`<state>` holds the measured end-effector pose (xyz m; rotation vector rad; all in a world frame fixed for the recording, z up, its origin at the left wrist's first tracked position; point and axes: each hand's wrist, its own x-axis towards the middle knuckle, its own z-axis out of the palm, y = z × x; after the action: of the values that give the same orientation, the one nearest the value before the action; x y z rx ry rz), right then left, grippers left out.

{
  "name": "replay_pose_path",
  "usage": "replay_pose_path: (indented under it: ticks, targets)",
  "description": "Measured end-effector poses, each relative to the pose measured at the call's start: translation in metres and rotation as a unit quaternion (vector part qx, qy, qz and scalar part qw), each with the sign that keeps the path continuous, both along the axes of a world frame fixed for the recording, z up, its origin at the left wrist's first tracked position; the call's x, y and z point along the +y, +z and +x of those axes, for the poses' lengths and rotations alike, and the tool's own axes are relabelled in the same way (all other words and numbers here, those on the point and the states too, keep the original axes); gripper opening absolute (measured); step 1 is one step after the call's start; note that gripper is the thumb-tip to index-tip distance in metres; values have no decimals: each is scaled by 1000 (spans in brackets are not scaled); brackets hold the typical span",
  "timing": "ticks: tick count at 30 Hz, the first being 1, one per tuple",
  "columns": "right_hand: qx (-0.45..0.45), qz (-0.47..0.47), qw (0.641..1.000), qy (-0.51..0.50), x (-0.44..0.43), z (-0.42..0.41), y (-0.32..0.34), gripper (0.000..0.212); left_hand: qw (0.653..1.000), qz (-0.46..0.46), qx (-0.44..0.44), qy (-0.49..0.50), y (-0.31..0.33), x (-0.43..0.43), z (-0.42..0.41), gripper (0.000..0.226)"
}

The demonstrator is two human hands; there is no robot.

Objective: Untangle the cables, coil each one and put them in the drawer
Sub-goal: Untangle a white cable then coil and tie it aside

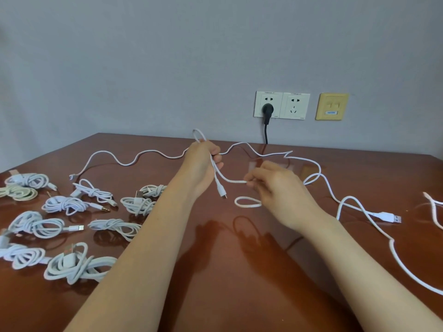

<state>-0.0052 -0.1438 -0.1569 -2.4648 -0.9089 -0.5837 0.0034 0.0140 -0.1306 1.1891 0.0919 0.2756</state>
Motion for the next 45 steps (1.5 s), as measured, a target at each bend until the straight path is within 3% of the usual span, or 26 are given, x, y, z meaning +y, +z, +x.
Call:
replay_pose_path:
  ticks: [4, 12, 14, 18, 23, 28, 30, 33, 39, 43, 45]
  targets:
    - [23, 59, 998, -28, -4, 7, 0, 17, 993, 118, 3, -27, -5, -3, -2, 24]
    - [84, 76, 993, 27, -8, 2, 8, 14, 972, 216, 47, -78, -12, -8, -9, 21]
    - [105, 118, 987, 43, -8, -2, 10, 10, 963, 248, 58, -87, -13, -11, -9, 23]
    - [145, 214, 966, 28, -6, -5, 14, 22, 938, 293, 84, -166, -14, -23, -10, 30]
    - [279, 321, 905, 22, -12, -7, 18, 26, 905, 286, 103, -299, -16, -30, -14, 60]
    - [442, 396, 805, -15, -18, 1, 17, 18, 874, 355, 85, -320, -22, -29, -14, 49]
    - [485, 398, 779, -12, -23, 2, 18, 20, 870, 384, 68, -301, -23, -30, -16, 29]
    - [530, 409, 743, 11, -27, 4, 19, 26, 869, 416, 60, -261, -24, -28, -13, 26]
    - [532, 368, 762, 31, -16, -3, 24, 44, 859, 473, 78, -181, -28, -29, -8, 37]
    - [454, 248, 856, -17, -4, -11, 23, 51, 889, 413, 81, -178, -27, -30, -10, 27]
    - [415, 217, 883, -31, 4, -13, 20, 48, 893, 413, 74, -163, -27, -33, -11, 27]
